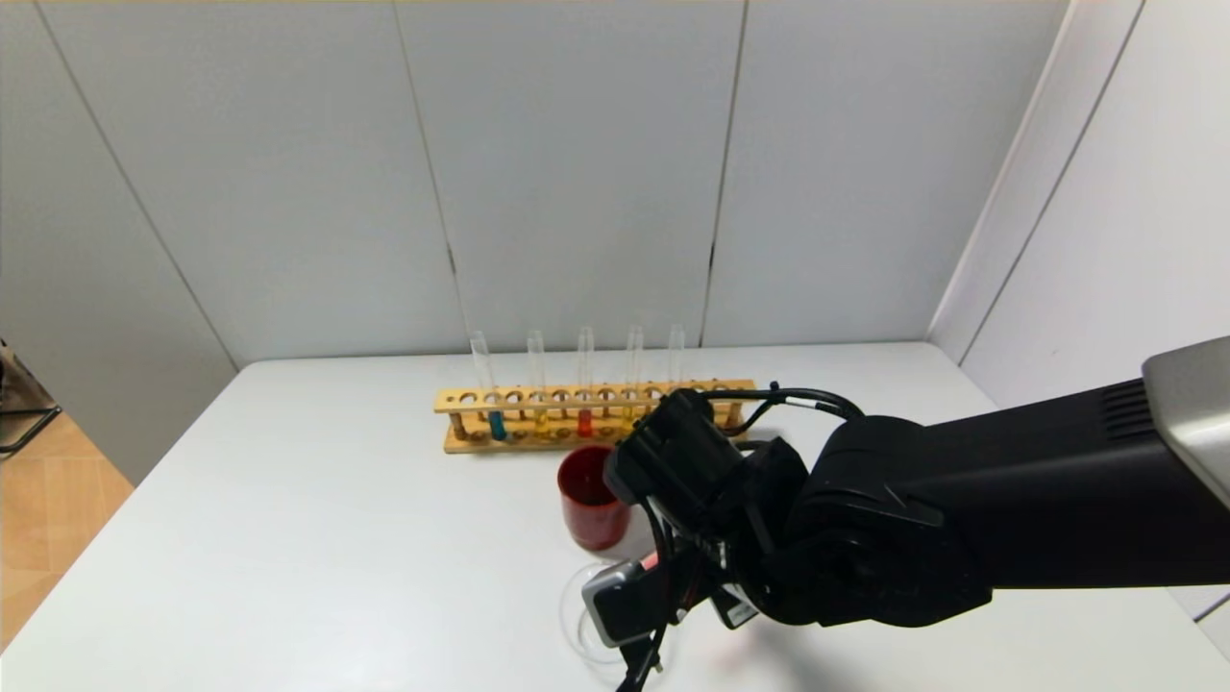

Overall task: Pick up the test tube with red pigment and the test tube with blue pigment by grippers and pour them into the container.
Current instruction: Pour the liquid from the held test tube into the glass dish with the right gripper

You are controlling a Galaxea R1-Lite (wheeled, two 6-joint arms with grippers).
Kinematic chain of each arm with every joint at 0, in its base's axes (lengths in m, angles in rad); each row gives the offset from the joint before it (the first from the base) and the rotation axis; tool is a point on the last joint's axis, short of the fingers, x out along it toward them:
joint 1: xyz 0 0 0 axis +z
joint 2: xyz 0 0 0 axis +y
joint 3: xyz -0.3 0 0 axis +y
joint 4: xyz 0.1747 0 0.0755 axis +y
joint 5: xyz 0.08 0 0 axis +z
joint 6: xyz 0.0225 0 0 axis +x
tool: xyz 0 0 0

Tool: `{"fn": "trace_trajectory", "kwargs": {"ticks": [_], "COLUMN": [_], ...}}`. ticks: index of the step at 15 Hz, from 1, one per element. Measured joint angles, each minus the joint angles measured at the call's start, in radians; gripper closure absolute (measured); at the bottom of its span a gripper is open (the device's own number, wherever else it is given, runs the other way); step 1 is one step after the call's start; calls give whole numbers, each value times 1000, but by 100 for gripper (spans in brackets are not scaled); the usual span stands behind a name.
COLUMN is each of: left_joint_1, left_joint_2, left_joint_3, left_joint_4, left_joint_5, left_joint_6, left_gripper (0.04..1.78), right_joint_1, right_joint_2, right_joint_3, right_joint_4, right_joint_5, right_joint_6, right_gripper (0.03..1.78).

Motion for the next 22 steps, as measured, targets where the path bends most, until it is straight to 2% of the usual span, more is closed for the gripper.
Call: {"fn": "trace_trajectory", "kwargs": {"ticks": [8,13,19,22], "left_joint_1": [0,0,0,0], "left_joint_2": [0,0,0,0], "left_joint_3": [0,0,0,0], "left_joint_4": [0,0,0,0], "left_joint_5": [0,0,0,-1], "left_joint_6": [0,1,0,0], "left_gripper": [7,7,7,7], "right_joint_1": [3,3,16,21], "right_joint_2": [27,49,89,100], "right_joint_3": [-36,-141,-217,-269], "right_joint_4": [30,154,216,281], "right_joint_5": [-1,-34,-41,-68], "right_joint_6": [-2,-3,-3,-3], "right_gripper": [146,146,146,146]}}
